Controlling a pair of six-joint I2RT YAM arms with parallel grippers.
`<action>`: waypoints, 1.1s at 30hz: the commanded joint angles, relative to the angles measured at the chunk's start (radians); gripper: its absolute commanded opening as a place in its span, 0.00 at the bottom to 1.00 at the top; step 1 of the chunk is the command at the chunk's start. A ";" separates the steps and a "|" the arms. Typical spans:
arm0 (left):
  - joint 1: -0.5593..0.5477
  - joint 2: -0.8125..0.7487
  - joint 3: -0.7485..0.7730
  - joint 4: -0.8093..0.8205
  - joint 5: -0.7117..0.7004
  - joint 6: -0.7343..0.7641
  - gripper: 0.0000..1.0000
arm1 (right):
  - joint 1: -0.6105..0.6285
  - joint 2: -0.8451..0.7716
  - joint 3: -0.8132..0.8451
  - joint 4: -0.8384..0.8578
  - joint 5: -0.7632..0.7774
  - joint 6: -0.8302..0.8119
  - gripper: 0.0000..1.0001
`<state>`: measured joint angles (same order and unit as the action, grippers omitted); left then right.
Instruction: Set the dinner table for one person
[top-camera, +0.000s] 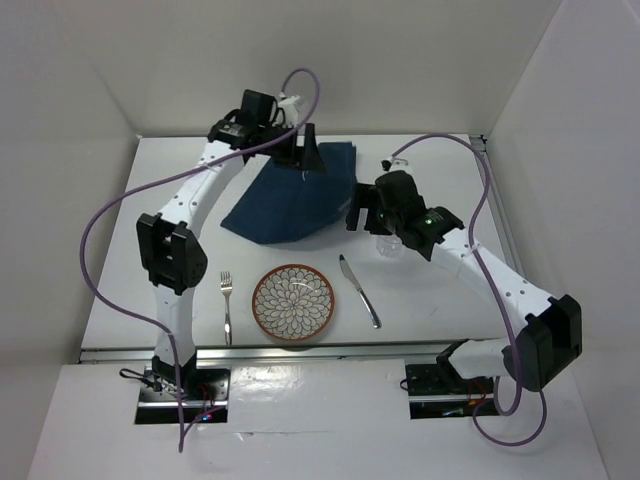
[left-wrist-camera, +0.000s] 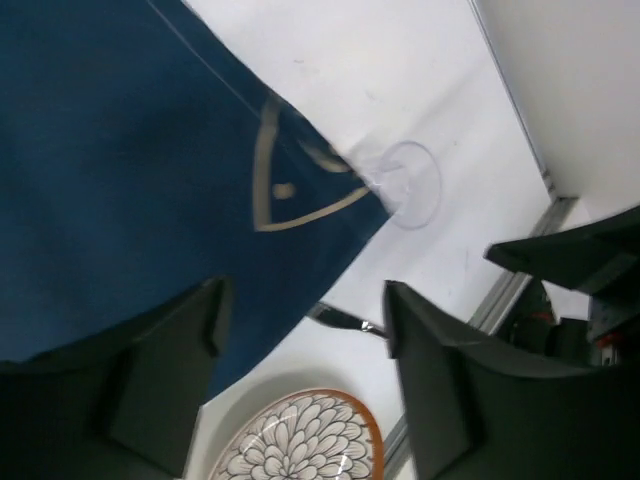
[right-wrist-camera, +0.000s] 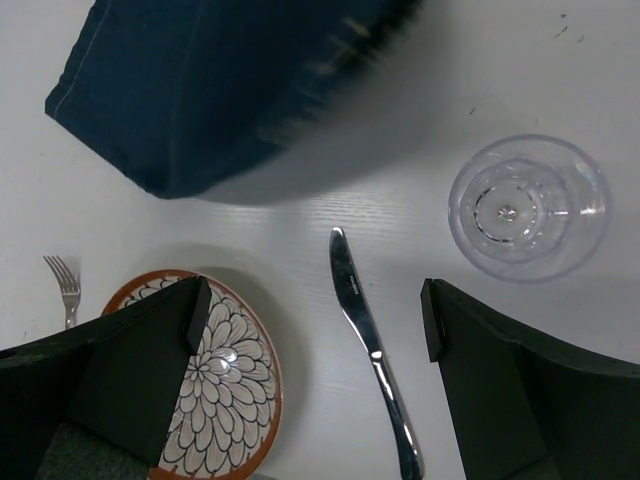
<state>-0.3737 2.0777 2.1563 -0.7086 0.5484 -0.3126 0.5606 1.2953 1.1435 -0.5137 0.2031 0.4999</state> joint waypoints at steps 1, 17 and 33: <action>0.154 -0.073 0.010 -0.046 -0.048 -0.006 0.87 | -0.010 0.034 0.010 0.058 -0.042 0.020 1.00; 0.429 -0.286 -0.668 0.006 -0.303 -0.221 0.85 | -0.122 0.361 0.242 0.035 -0.232 0.078 0.88; 0.438 -0.036 -0.638 0.041 -0.285 -0.191 0.86 | -0.272 0.242 0.214 -0.124 0.033 0.012 0.87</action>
<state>0.0612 2.0163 1.4853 -0.6785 0.2657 -0.5026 0.3534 1.6192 1.3830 -0.5911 0.1661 0.5224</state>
